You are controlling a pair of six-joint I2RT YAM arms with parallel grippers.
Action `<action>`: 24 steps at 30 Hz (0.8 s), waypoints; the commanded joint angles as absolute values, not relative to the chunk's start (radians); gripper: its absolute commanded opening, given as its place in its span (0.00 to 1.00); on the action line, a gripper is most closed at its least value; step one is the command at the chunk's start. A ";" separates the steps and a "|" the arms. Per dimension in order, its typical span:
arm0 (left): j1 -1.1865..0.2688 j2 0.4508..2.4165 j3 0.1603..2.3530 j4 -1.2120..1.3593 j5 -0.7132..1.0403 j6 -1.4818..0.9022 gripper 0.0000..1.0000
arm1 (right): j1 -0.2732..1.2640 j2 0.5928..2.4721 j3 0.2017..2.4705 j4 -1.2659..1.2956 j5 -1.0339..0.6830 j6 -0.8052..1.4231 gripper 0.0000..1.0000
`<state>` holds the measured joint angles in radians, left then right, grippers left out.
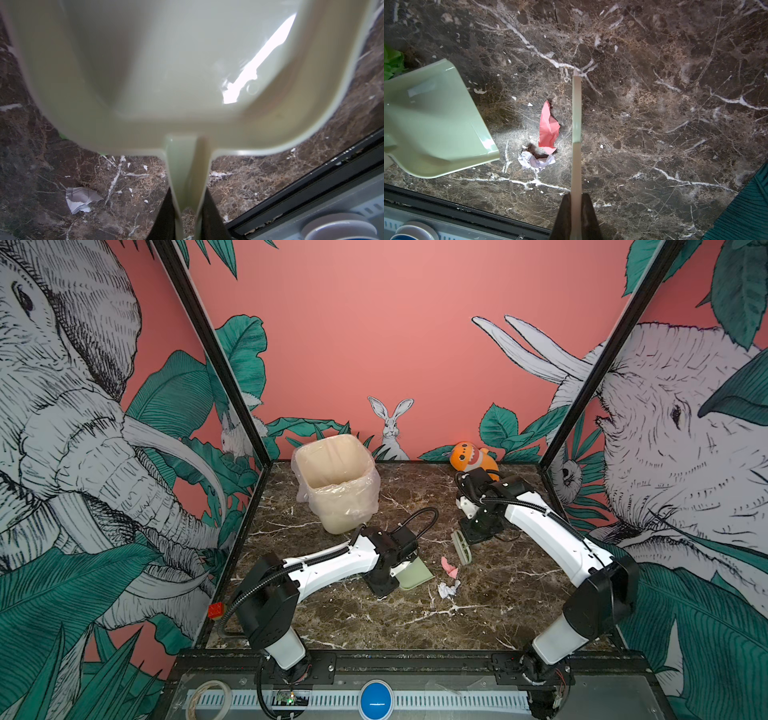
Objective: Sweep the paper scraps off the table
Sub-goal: 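Position the brush in the right gripper behind the pink scrap, facing the dustpan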
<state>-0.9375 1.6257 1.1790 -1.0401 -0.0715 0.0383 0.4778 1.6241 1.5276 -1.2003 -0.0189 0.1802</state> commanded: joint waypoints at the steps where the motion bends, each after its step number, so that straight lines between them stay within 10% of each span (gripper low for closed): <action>1: -0.943 1.641 1.180 -1.078 -0.067 0.065 0.15 | 0.479 1.632 1.513 -1.191 -0.031 0.195 0.00; 24: -0.945 1.712 1.194 -1.041 -0.069 0.109 0.14 | 0.531 1.657 1.507 -1.168 -0.075 0.225 0.00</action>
